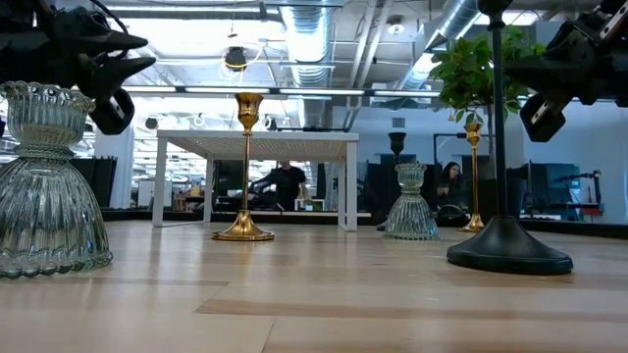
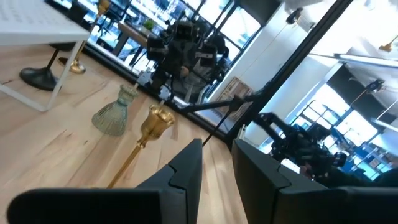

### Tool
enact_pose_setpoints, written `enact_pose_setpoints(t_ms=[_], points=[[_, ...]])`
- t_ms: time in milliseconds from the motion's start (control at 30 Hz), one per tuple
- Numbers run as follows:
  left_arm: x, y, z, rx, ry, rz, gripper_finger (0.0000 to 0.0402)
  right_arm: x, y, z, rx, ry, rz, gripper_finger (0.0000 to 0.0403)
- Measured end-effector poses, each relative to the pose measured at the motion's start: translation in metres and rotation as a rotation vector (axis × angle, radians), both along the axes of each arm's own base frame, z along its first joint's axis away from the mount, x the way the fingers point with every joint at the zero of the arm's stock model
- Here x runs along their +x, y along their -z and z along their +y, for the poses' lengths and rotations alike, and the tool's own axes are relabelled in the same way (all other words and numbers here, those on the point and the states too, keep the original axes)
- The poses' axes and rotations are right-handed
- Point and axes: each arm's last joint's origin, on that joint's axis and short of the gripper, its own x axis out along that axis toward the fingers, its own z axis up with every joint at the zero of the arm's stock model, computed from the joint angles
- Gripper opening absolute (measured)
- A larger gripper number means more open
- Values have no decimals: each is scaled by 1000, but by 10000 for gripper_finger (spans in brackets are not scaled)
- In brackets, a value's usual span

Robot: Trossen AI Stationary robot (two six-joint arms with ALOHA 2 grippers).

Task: Pick & Place candle stick holders
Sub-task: Put the bottom golden candle holder on the shelf

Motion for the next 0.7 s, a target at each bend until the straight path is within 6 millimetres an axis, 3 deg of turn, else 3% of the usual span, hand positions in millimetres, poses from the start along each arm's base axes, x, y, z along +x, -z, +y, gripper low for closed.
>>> enact_pose_setpoints(t_ms=[433, 700], points=[[-3, -10, 3, -39, -67, -100, 89, -4, -19, -1, 10, 6, -57, 0], [7, -6, 1, -18, -84, -4, 68, -6, -28, -3, 19, 55, -80, 0]])
